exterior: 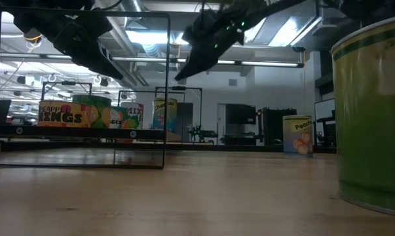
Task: Pick and place cans onto a shelf
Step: Put the large canned oranges on the shelf
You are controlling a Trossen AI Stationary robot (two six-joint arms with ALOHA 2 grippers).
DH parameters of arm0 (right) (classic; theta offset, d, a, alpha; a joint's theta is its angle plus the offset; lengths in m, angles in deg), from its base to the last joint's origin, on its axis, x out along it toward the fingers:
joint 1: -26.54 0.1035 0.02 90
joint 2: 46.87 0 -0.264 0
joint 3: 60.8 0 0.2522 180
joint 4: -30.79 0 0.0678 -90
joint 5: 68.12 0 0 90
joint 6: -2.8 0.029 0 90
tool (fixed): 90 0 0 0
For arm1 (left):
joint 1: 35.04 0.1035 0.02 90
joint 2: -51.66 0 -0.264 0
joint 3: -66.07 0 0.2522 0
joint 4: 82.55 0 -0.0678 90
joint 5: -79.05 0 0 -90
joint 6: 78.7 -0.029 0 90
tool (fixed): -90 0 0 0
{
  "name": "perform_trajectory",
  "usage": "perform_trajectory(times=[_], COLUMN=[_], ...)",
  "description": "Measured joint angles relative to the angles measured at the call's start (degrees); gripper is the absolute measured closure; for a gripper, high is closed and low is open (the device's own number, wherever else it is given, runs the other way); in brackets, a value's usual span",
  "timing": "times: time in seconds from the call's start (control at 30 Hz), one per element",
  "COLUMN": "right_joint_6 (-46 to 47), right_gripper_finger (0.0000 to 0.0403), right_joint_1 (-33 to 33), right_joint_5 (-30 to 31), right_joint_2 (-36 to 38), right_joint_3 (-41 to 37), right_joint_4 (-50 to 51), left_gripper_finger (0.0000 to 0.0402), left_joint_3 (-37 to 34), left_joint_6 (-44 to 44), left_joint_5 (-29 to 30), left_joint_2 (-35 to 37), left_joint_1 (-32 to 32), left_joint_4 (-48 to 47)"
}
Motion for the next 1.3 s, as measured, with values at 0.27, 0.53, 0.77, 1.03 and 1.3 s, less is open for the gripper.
perform_trajectory(times=[0.27, 0.53, 0.77, 1.03, 1.3], right_joint_6=[0.0, 0.2, 1.3, 8.3, 15.0], right_gripper_finger=[0.0292, 0.0292, 0.0292, 0.0292, 0.0292], right_joint_1=[0.1, 0.1, -0.1, -0.2, -0.2], right_joint_5=[0.0, 0.0, -5.0, -1.8, 1.0], right_joint_2=[7.0, 14.2, 20.9, 34.3, 48.8], right_joint_3=[0.0, 0.0, -8.6, -30.6, -46.1], right_joint_4=[10.0, 25.8, 31.7, 21.4, 12.1], left_gripper_finger=[0.0312, 0.0312, 0.0312, 0.0312, 0.0312], left_joint_3=[0.0, 0.0, 0.0, 0.0, 0.0], left_joint_6=[0.0, 1.9, 3.3, 5.4, 7.6], left_joint_5=[0.0, 0.0, 0.0, 0.0, 0.0], left_joint_2=[0.0, 0.0, 0.0, 0.0, 0.0], left_joint_1=[0.0, 0.0, 0.0, 0.0, -2.2], left_joint_4=[0.0, 0.0, 0.0, 4.0, 14.6])
